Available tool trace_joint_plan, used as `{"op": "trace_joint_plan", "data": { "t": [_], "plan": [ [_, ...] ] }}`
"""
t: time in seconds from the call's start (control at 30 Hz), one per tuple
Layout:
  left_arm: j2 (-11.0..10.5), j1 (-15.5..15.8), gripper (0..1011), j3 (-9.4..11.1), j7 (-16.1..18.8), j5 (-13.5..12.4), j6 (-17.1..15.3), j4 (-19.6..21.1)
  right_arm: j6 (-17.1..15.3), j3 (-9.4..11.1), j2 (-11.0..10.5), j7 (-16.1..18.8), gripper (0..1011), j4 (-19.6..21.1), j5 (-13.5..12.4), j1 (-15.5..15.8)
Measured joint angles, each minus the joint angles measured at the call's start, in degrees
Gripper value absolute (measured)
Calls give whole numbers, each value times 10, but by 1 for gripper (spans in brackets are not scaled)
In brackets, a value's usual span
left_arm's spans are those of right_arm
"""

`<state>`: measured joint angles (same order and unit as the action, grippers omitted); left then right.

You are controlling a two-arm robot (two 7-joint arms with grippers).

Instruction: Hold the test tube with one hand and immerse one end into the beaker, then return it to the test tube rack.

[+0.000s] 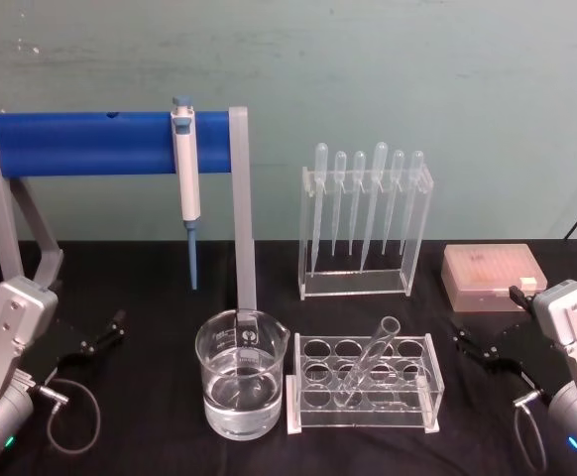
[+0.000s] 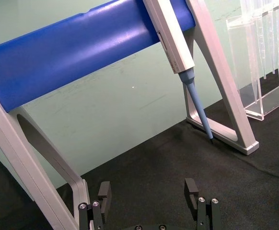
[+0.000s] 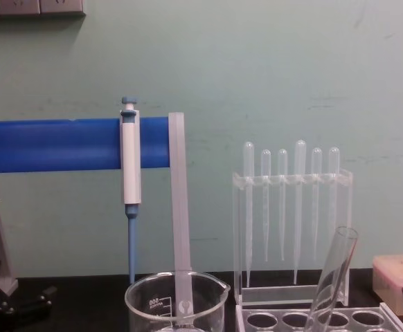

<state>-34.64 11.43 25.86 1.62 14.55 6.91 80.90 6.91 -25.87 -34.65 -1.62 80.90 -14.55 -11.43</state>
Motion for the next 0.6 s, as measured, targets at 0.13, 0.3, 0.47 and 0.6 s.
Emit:
{"op": "trace_joint_plan", "data": {
  "t": [0.13, 0.3, 0.47, 0.6],
  "plan": [
    [0, 0, 1000, 0, 0, 0, 0, 0, 0, 0, 0, 0, 1002, 0, 0, 0],
    [0, 0, 1000, 0, 0, 0, 0, 0, 0, 0, 0, 0, 1002, 0, 0, 0],
    [0, 0, 1000, 0, 0, 0, 0, 0, 0, 0, 0, 0, 1002, 0, 0, 0],
    [0, 0, 1000, 0, 0, 0, 0, 0, 0, 0, 0, 0, 1002, 0, 0, 0]
  ]
}}
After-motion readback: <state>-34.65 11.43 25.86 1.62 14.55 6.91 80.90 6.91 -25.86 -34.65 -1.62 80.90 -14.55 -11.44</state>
